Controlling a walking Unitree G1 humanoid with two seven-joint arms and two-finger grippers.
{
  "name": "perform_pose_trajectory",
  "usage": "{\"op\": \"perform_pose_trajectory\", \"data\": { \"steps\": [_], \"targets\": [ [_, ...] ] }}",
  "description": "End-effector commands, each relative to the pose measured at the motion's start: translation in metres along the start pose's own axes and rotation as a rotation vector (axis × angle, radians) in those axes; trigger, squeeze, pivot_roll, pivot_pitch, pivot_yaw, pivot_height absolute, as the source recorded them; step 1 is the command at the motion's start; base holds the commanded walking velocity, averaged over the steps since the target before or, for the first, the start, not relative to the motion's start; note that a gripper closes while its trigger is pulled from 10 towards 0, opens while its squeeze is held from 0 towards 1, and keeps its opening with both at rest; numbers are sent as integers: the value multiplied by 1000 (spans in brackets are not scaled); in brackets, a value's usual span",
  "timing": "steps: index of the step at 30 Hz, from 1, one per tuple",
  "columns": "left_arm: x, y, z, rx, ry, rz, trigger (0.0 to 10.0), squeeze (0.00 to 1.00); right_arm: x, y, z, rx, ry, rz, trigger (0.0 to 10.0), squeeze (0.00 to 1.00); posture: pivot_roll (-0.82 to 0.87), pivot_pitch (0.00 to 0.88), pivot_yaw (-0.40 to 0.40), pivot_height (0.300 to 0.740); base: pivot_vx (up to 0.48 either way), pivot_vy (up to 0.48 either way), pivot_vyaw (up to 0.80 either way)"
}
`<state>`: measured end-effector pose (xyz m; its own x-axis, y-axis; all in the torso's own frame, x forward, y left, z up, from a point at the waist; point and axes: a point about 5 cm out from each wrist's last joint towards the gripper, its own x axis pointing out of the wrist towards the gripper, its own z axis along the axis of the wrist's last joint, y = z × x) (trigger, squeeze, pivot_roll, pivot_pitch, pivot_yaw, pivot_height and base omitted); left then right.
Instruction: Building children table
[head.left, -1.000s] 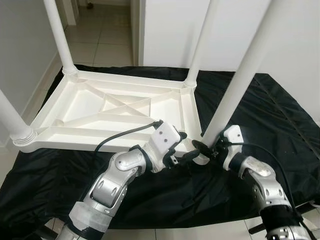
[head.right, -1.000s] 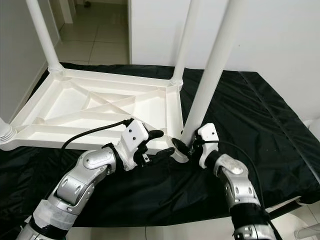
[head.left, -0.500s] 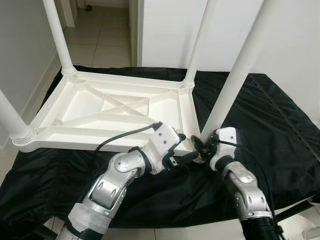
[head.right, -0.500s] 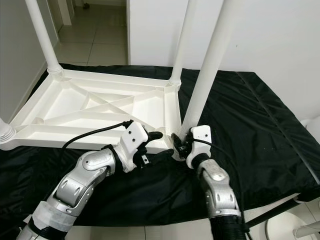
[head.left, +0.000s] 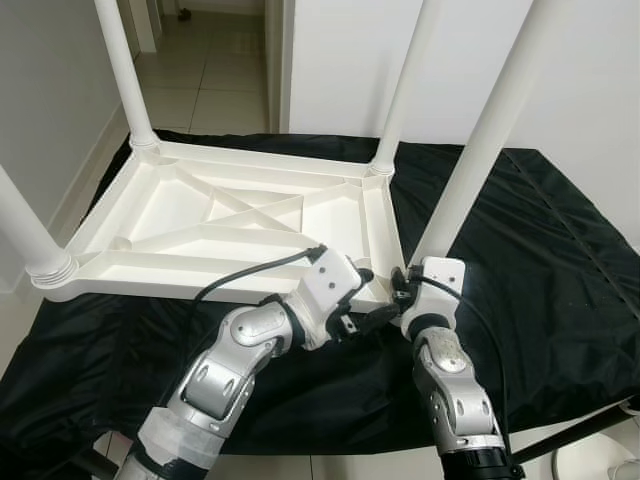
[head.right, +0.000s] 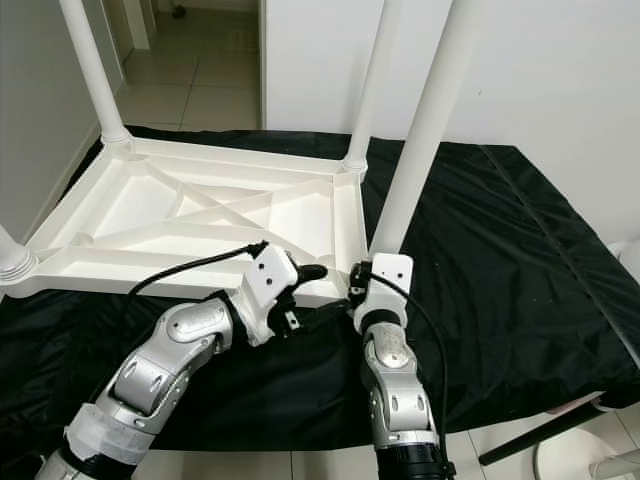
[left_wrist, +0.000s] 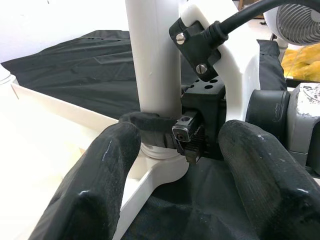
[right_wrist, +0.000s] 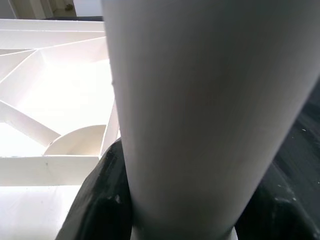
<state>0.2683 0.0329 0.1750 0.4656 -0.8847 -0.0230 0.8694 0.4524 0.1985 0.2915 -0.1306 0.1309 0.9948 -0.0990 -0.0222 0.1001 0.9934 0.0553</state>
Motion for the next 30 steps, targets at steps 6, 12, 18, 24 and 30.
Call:
{"op": "perform_pose_trajectory", "data": {
  "steps": [6, 12, 18, 24, 30],
  "targets": [
    [-1, 2, 1, 19, 3, 19, 10000, 0, -7, 2, 5, 67, -19, 23, 10000, 1000, -25, 0, -68, 740, 0, 0, 0],
    [-1, 1, 1, 17, 4, 18, 10000, 0, -10, -11, 8, 27, -37, 83, 10000, 1000, -28, 0, -66, 740, 0, 0, 0],
    [-1, 2, 1, 19, 4, 14, 10000, 0, -15, -28, 9, -52, -47, 374, 10000, 0, -45, 0, -53, 740, 0, 0, 0],
    [-1, 3, 2, 21, 5, 15, 10000, 0, -10, -35, 14, -89, -56, 468, 10000, 0, -46, 0, -48, 740, 0, 0, 0],
    [0, 5, 3, 24, 1, 17, 10000, 0, -1, -42, 14, -141, -50, 599, 10000, 0, -43, 1, -46, 740, 0, 0, 0]
  ]
}}
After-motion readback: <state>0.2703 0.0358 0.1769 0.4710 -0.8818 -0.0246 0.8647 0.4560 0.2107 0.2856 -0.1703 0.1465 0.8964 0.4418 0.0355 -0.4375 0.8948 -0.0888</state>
